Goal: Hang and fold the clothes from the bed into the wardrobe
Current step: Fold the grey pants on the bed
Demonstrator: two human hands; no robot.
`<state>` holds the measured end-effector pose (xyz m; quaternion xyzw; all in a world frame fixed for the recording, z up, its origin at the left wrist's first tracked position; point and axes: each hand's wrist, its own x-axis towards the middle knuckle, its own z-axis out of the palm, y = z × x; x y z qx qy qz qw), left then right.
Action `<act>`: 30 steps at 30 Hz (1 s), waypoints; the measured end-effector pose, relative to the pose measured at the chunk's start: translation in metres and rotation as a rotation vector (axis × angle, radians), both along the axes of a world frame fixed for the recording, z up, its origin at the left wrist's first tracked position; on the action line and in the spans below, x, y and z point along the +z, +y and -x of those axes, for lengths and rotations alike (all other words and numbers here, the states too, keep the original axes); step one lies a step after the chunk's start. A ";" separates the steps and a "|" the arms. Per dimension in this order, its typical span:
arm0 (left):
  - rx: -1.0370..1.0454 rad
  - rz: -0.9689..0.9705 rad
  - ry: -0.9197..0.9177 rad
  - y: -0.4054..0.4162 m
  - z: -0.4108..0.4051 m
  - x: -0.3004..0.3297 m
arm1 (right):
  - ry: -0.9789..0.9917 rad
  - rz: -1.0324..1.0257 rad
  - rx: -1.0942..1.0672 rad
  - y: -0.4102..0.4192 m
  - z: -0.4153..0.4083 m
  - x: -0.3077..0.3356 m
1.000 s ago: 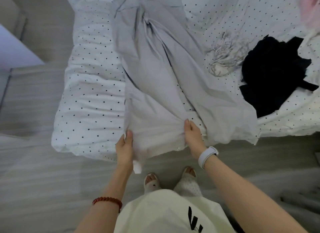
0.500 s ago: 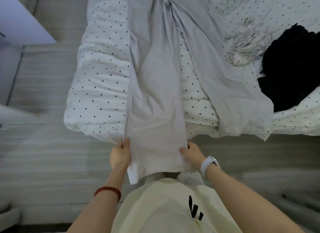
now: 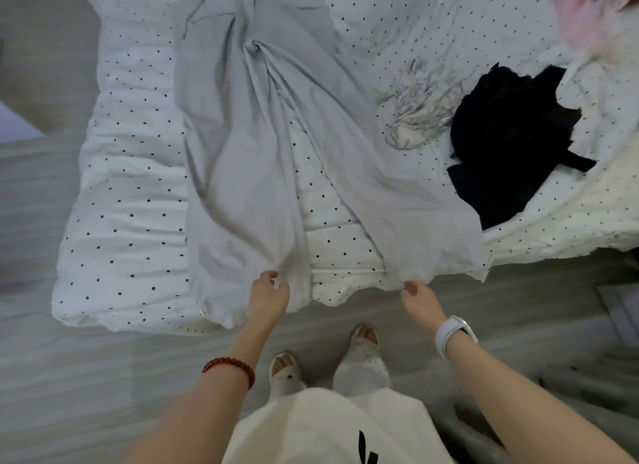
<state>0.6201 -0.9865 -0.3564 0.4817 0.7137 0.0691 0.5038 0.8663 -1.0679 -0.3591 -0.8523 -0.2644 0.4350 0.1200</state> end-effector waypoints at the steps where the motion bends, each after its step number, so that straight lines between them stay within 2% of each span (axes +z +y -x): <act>1: -0.027 -0.009 -0.009 0.002 -0.013 0.001 | -0.017 -0.016 -0.024 0.003 -0.011 0.001; 7: -0.130 -0.013 -0.135 0.026 -0.139 -0.002 | -0.102 -0.128 -0.183 0.037 -0.117 -0.001; 13: 0.101 0.236 -0.154 0.035 -0.227 -0.040 | -0.147 -0.148 -0.227 0.062 -0.200 -0.031; 17: 0.277 0.263 -0.082 0.034 -0.259 -0.058 | -0.024 -0.126 -0.218 0.070 -0.236 -0.051; 21: 0.281 0.234 -0.076 0.028 -0.258 -0.061 | 0.109 -0.004 -0.043 0.068 -0.238 -0.053; 27: 0.261 0.196 -0.010 0.004 -0.219 -0.046 | 0.134 -0.332 -0.145 0.047 -0.191 -0.014; 30: 0.227 0.232 -0.013 -0.006 -0.190 -0.038 | 0.202 -0.405 -0.165 0.037 -0.161 0.008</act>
